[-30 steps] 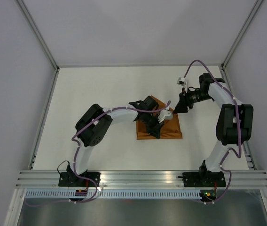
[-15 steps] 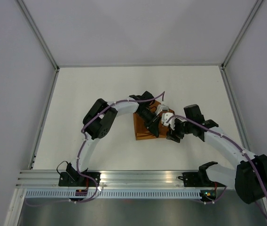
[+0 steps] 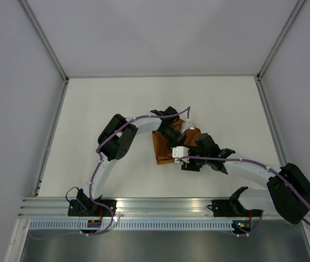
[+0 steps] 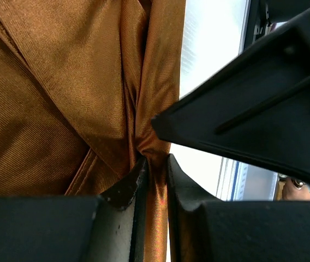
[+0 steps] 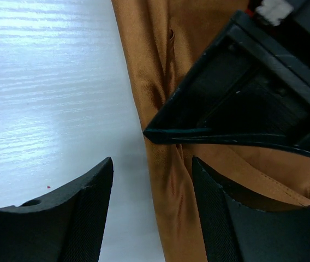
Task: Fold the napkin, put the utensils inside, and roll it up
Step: Roll the napkin with the utensil
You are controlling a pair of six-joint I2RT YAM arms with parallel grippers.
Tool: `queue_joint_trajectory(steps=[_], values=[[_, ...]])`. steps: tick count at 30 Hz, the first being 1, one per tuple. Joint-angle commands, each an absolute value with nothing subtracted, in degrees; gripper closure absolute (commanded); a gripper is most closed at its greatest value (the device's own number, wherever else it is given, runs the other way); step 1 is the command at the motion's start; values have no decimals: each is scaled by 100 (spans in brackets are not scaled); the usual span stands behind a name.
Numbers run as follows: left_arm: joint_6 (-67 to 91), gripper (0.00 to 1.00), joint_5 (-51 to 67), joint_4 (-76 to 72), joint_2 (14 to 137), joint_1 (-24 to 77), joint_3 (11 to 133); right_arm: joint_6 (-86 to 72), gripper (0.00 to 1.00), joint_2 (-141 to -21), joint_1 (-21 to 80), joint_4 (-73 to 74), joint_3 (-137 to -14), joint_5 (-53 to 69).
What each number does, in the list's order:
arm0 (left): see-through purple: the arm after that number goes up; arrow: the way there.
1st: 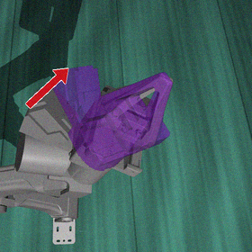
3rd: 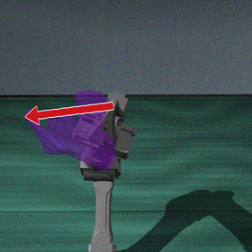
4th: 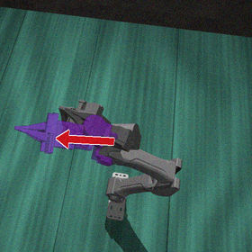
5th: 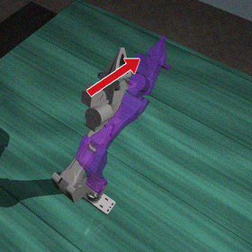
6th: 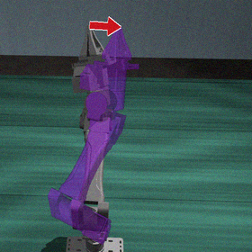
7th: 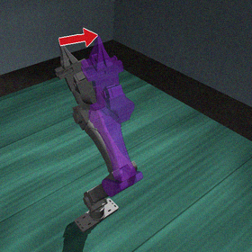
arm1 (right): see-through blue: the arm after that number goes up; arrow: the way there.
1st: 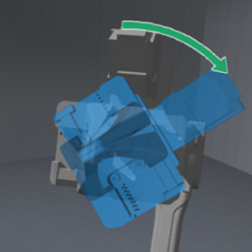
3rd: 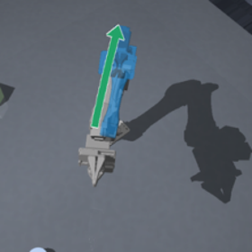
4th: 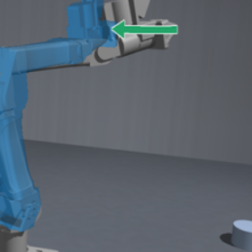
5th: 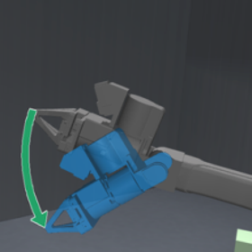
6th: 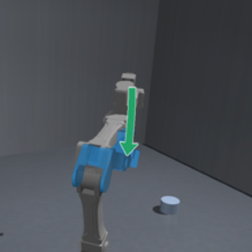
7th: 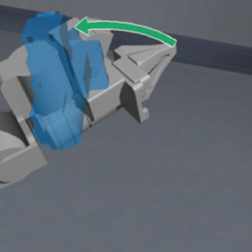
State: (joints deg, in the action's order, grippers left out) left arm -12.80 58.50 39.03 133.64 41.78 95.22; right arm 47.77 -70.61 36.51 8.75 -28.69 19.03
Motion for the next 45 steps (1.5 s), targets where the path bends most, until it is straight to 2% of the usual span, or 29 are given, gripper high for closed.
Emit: queue_joint_trajectory(steps=[1,6,8,9,10,12,16,19,25,31,36,45], values=[[-1222,98,5467,4122,13684,4184,9562,4746,35,-7320,3849,133,-2716,1381],[-1265,98,5528,4183,13702,4175,9580,4737,41,-7567,3902,-132,-2698,1204],[-1309,95,5572,4210,13693,4175,9597,4729,52,-7638,3902,-88,-2724,1204],[-1344,92,5590,4245,13676,4175,9598,4729,56,-7664,3902,-62,-2725,1204],[-1362,85,5616,4245,13624,4166,9589,4729,63,-7664,3902,-35,-2725,1222],[-1354,73,5651,4193,13527,4131,9571,4720,68,-7690,3902,130,-2751,1248],[-1161,64,5757,3982,13255,4078,9562,4693,77,-7778,3902,377,-2856,1397],[-976,60,5792,3850,13017,4008,9571,4702,80,-7910,3894,544,-2953,1563],[-598,58,5511,3472,12517,3718,9396,4755,82,-8209,3806,1265,-3409,2109],[199,59,5002,2419,11736,3182,8676,5009,83,-8814,3428,2266,-4225,2952],[896,60,4132,951,10751,2865,7490,5580,83,-9684,2892,3487,-4982,3752],[1020,62,2269,-1273,8836,3172,5170,6310,83,-11274,2215,5141,-6398,4342]])
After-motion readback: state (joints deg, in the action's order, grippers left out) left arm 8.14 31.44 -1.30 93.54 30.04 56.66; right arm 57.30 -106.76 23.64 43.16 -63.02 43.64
